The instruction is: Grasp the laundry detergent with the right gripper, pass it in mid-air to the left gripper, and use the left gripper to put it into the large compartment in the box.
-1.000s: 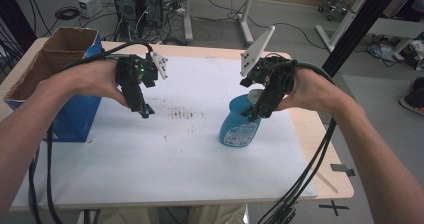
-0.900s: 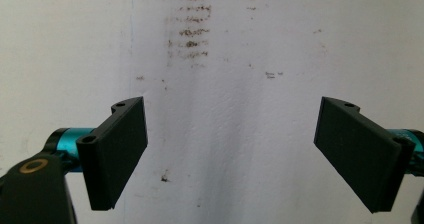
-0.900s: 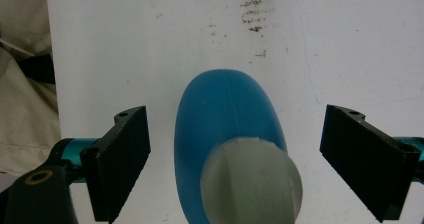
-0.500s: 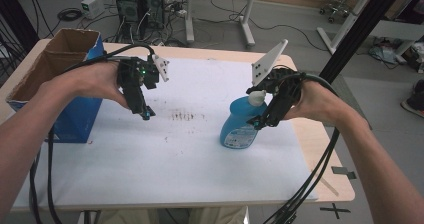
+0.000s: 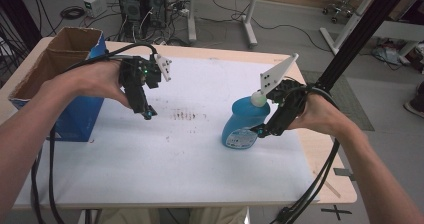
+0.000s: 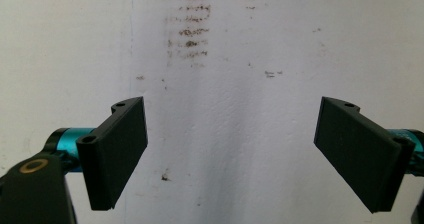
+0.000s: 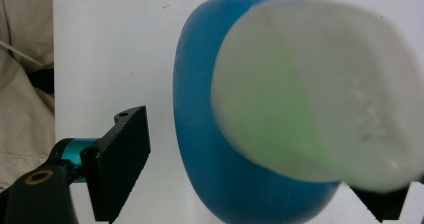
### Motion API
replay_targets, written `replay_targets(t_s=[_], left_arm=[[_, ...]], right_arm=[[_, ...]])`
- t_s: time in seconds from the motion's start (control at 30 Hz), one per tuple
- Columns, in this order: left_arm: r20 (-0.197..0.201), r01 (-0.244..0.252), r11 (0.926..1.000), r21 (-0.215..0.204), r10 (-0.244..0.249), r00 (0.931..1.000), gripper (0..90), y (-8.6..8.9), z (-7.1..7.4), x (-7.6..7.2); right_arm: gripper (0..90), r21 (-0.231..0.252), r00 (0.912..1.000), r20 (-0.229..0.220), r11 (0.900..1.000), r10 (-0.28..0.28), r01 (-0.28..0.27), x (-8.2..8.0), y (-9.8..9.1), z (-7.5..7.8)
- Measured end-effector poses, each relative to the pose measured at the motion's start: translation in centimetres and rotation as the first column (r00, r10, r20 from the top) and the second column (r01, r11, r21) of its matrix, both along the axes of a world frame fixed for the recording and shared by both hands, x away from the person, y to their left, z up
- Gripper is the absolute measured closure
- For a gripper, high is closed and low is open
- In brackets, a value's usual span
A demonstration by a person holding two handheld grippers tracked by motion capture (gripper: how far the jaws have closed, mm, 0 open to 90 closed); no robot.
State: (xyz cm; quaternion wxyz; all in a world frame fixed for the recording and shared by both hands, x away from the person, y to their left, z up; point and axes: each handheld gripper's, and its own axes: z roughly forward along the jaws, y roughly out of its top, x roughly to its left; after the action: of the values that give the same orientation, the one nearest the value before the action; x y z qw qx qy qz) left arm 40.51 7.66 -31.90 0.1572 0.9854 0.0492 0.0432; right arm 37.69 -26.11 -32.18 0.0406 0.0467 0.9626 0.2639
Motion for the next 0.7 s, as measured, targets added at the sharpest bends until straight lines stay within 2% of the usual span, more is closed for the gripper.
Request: replay_targets(t_s=[0.07,0.1,0.3,0.5,0.7], left_arm=[[0.0,0.002,1.0,0.002,-0.002,1.0,13.9,0.0,0.0,0.0],[-0.001,0.002,1.0,0.001,-0.002,1.0,13.8,0.0,0.0,-0.1],[-0.001,0.001,1.0,0.0,-0.001,1.0,13.8,0.0,0.0,0.0],[-0.002,0.003,1.0,-0.001,-0.003,1.0,13.8,-0.1,0.0,-0.1],[-0.001,0.002,1.0,0.003,-0.002,1.0,13.9,-0.1,-0.1,-0.1]], right_arm=[[11.9,0.011,1.0,0.0,0.9999,0.001,-0.001,0.0,-0.1,-0.2],[11.9,0.036,1.0,-0.002,0.9993,0.0,0.0,0.0,-0.3,-0.5],[11.9,0.063,1.0,-0.003,0.998,-0.009,0.009,-0.2,-0.8,-1.2],[12.1,0.111,1.0,-0.004,0.9937,-0.007,0.007,-0.2,-1.1,-1.9],[12.2,0.13,0.9999,-0.008,0.9914,-0.009,0.01,-0.3,-1.4,-2.5]])
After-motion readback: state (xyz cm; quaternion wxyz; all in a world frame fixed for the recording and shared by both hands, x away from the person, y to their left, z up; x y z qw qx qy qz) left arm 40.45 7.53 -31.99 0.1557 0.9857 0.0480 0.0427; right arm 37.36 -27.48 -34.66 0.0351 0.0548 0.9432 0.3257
